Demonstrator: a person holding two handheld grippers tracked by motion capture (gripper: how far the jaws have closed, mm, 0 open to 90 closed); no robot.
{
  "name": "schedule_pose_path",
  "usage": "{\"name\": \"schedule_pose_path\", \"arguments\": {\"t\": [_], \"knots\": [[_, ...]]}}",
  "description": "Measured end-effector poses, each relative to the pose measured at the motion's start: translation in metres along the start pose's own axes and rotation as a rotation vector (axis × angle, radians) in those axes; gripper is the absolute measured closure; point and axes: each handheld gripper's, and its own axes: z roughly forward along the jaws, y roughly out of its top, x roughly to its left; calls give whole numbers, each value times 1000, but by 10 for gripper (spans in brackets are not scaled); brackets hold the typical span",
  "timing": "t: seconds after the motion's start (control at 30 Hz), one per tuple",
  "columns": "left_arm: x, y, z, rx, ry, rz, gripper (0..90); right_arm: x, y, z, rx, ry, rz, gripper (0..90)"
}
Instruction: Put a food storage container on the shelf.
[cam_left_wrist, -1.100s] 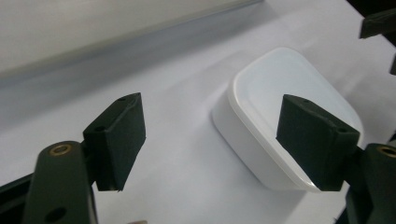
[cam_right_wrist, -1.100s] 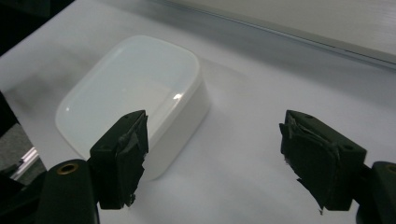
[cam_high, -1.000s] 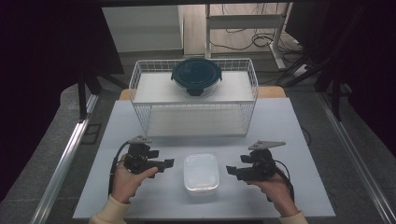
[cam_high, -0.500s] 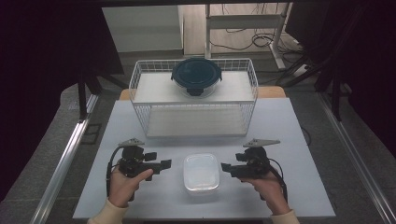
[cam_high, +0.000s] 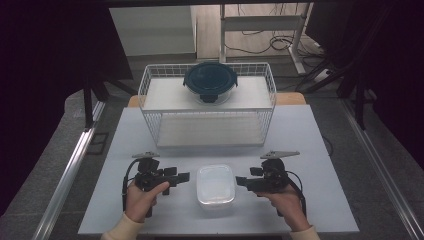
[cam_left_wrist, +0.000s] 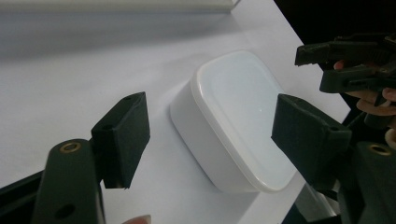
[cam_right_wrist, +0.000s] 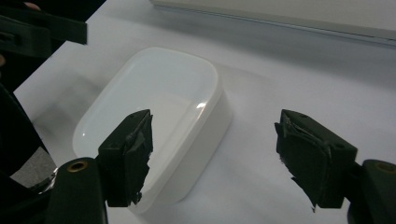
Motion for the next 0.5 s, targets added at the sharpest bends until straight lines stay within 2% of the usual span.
{"name": "schedule_pose_path", "arguments": {"t": [0.07, 0.17, 0.23, 0.3, 0.5], "knots": [[2, -2, 5, 18, -16, -14, 276, 1, 0, 2, 9, 10, 6, 280], [5, -4, 11, 39, -72, -42, 282, 0, 0, 7, 23, 16, 19, 285], [5, -5, 15, 53, -63, -42, 286, 0, -1, 11, 32, 22, 30, 286], [5, -6, 18, 56, -73, -48, 291, 0, -1, 16, 37, 36, 43, 293], [4, -8, 26, 77, -68, -47, 318, 4, -3, 29, 73, 75, 53, 349]]}}
